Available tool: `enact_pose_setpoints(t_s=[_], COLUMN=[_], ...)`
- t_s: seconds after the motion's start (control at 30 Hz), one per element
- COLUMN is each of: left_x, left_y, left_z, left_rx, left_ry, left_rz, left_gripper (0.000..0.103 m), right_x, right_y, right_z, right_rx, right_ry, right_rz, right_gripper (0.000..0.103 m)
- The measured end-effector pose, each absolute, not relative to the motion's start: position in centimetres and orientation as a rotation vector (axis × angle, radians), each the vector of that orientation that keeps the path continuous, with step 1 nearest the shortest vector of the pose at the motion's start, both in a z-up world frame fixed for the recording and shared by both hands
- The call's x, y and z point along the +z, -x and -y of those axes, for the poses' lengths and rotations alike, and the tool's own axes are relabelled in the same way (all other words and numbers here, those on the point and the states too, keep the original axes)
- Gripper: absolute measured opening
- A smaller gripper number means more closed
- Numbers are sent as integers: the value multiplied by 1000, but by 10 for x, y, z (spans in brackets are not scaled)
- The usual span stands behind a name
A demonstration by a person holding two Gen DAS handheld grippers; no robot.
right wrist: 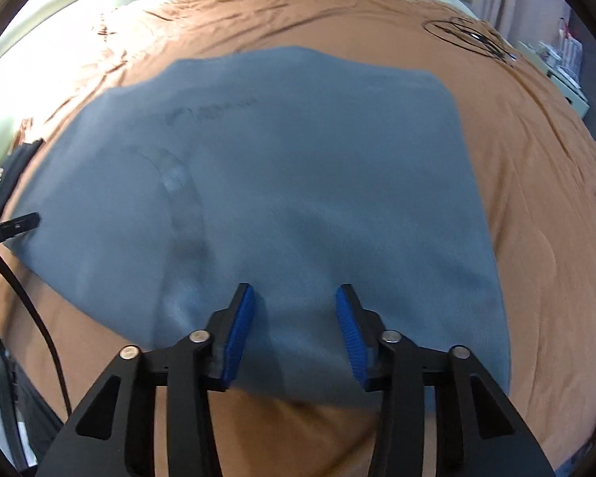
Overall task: Fold small clothes
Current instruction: 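Raise both open tools and move them to the folded shirt's side edge, then lower both grippers onto the side edge of the folded shirt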
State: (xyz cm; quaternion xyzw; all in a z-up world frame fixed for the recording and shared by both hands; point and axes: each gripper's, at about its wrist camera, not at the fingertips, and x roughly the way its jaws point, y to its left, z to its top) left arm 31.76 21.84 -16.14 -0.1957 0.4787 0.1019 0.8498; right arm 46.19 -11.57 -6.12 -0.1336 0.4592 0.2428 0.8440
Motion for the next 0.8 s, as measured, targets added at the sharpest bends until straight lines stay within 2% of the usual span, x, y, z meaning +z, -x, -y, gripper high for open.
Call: enact_pose_setpoints(t_s=[0.27,0.4,0.63,0.7,0.73,0.77,0.8], left_x=[-164,-160,-141,-140,-140,-141,-140], left_y=[-294,-280,-246,-240,-236,-231,-229], left_z=[-220,-229,-257,-263,-267,-272,-275], left_rx=[218,227,271,273,270,266,263], left_ry=[403,433,516,551,577,602,623], left_rz=[-1021,-1024,-951,-937,-928,-917,-906], left_gripper=[13,13,13,14,16,28,47], right_x=[-65,-60,-58,-64,-69,-74,-78], right_y=[-450,-440,-423,-424,-424,-424,-424], right_z=[158,175,222,239,250,259,268], right_rx=[480,451,493,524,546,568,574], right_ry=[231,177,-91,-218,-299,-373,-420], right_rz=[-963,-963,-960,-971,-972,-967,-967], right_gripper=[30,30,30,33,33,33,34])
